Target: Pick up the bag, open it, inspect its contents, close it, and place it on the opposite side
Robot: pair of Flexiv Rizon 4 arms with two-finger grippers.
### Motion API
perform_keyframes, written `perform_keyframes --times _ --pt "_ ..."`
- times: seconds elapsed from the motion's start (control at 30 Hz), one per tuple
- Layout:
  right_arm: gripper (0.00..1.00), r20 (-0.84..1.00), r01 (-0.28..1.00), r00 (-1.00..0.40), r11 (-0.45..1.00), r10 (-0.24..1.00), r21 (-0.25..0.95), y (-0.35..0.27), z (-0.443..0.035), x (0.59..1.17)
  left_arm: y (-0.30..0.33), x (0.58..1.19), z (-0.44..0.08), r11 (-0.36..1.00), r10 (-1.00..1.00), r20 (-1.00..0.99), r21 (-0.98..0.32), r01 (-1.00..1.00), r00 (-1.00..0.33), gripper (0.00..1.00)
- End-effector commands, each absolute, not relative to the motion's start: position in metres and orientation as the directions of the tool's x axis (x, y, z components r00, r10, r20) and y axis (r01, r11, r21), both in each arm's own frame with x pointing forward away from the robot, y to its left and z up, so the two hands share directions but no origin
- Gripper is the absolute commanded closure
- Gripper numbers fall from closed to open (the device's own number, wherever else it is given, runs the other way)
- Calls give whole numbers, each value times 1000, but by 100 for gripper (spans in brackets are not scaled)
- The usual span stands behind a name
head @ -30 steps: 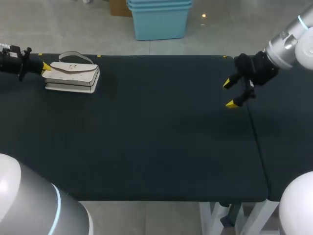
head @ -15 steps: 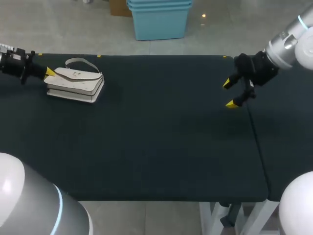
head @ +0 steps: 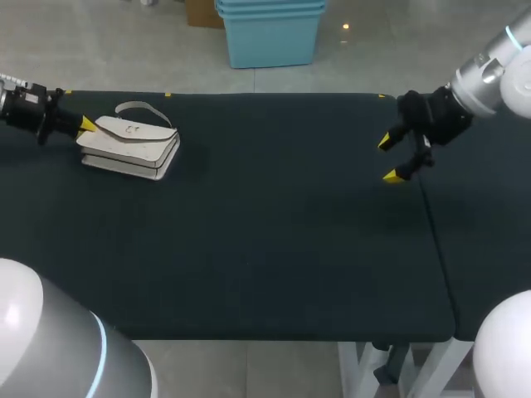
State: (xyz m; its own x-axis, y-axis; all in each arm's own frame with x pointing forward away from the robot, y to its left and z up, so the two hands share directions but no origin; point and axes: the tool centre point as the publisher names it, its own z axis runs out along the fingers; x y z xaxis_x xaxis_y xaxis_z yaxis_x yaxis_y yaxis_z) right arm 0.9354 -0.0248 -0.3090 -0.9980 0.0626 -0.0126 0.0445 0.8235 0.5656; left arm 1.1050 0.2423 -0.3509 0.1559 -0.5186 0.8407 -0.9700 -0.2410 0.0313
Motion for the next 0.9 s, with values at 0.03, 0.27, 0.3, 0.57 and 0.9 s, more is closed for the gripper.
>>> perform_keyframes --times 0.03,0.27,0.3,0.57,0.9 --pt "0 -12 44 -998 823 62 566 -25 -309 935 242 1105 -349 68 -488 858 220 -973 160 100" --pt "0 -12 44 -998 823 62 566 -25 -309 935 207 1071 -348 -91 -481 856 169 -981 192 100" --pt "0 -12 44 -998 823 62 566 -25 -309 935 205 1069 -349 -120 -474 856 171 -978 207 100" --pt "0 -12 44 -998 823 62 566 -25 -309 935 184 1052 -350 -295 -494 833 110 -949 250 100" --pt "0 -12 44 -998 823 62 566 -25 -309 935 148 1033 -341 -450 -438 863 30 -893 250 100"
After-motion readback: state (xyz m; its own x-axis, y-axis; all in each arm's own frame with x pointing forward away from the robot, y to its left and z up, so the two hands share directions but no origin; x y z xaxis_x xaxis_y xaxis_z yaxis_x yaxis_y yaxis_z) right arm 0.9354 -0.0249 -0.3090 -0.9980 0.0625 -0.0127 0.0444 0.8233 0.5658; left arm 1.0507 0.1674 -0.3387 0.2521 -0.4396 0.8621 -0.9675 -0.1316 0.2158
